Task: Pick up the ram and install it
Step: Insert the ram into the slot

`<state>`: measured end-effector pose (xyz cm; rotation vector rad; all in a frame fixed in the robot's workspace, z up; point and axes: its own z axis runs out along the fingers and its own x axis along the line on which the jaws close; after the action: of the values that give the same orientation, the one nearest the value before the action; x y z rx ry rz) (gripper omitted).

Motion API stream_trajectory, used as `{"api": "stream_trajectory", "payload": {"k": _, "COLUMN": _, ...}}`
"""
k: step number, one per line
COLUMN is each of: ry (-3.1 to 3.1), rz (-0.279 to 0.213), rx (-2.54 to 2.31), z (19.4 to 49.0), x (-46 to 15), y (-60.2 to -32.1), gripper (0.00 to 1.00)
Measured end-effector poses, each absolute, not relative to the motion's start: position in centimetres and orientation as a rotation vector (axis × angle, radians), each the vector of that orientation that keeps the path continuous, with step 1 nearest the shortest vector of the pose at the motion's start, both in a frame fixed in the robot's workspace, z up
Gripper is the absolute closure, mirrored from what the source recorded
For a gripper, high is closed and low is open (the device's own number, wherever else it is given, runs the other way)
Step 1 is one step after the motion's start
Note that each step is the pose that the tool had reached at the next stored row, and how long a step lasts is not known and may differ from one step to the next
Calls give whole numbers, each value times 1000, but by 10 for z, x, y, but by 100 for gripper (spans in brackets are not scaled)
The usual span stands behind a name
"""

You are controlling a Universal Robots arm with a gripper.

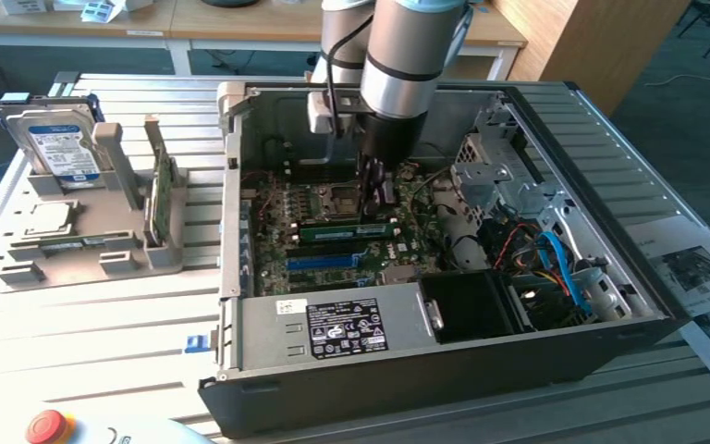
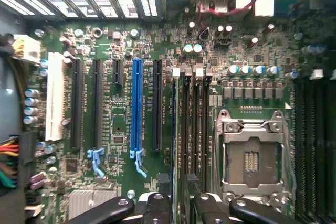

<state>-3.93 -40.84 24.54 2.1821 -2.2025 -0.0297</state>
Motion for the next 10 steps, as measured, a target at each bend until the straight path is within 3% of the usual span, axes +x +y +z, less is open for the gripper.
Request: {"api": "stream_trajectory", "payload": {"k": 10, "ry": -2202, "rz": -30, "rx": 2182, "z": 290, "x": -39, "y": -408, "gripper": 75}}
